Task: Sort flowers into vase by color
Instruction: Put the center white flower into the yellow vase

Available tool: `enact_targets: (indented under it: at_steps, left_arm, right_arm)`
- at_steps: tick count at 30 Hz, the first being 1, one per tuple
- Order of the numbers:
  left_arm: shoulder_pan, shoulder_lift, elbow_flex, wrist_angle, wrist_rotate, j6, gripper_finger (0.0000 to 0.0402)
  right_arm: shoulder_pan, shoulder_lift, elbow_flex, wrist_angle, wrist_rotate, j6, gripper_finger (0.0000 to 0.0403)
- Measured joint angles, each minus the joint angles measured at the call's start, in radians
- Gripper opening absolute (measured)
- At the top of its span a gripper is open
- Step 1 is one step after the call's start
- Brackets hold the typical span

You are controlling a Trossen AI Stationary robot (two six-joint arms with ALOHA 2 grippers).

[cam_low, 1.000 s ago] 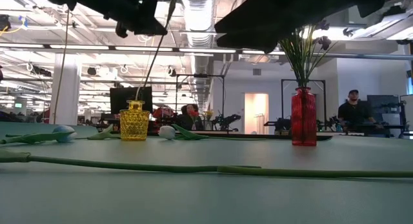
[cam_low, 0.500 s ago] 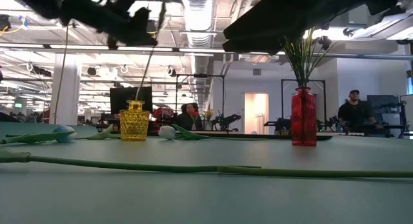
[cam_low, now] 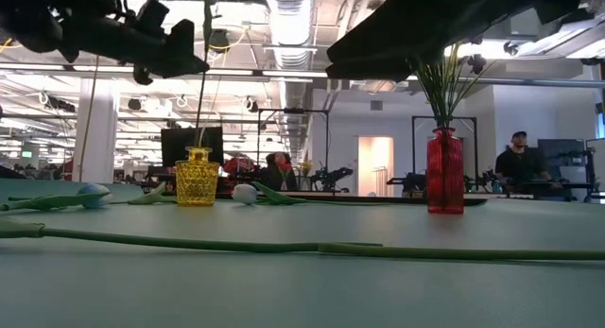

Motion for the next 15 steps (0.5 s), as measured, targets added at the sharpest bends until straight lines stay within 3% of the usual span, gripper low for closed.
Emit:
enact_targets:
  at_steps: [8,15]
  left_arm:
    - [0.062,0.099,-0.019,0.060,0.087,-0.008,0.0000]
    - [0.071,0.170,-0.020,0.035,0.093,-0.072,0.0000]
  right_arm:
    - [-0.014,0.000,0.000,0.010,0.000,0.008,0.0260]
    - [-0.018,0.000,0.000,0.016,0.001,0.007,0.0260]
